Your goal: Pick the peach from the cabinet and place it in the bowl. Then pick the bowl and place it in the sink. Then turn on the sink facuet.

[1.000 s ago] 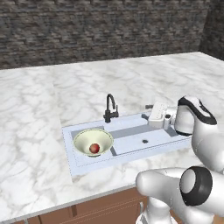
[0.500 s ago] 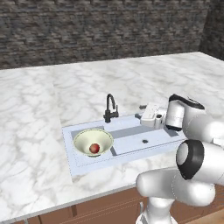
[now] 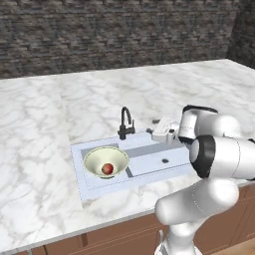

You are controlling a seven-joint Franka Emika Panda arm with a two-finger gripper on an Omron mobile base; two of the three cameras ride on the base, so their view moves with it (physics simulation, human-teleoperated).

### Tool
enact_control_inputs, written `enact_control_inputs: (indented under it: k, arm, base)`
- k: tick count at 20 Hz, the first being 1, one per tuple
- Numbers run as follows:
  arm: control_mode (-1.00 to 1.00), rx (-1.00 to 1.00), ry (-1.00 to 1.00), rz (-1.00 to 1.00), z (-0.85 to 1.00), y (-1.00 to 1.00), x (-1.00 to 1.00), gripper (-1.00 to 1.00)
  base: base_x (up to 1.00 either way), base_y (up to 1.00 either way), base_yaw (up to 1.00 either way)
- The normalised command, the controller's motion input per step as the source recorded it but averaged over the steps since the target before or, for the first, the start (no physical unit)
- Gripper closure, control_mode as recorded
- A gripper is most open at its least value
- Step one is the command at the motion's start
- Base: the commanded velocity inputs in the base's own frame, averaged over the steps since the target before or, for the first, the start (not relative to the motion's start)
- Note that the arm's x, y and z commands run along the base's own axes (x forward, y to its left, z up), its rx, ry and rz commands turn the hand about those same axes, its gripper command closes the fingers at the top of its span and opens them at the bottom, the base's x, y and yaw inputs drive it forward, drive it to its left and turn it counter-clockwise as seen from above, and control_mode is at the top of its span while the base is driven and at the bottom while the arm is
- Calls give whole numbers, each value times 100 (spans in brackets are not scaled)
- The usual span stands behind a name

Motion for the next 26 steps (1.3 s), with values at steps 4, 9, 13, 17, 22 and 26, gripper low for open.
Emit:
enact_control_inputs:
  k: [4,9,13,17,22,26]
  arm:
    - [-100,0,0,0,-14,0,17,-100]
    - [-100,0,1,0,0,14,27,-100]
    - [-100,0,3,0,0,24,29,-100]
    - [-100,0,5,0,-4,11,41,-100]
    - [-100,0,4,0,-12,0,52,-100]
    - [-100,0,1,0,-17,0,41,-100]
  base:
    - [0,0,0]
    - [0,0,0]
    - [0,0,0]
    - [0,0,0]
    - [0,0,0]
    - [0,0,0]
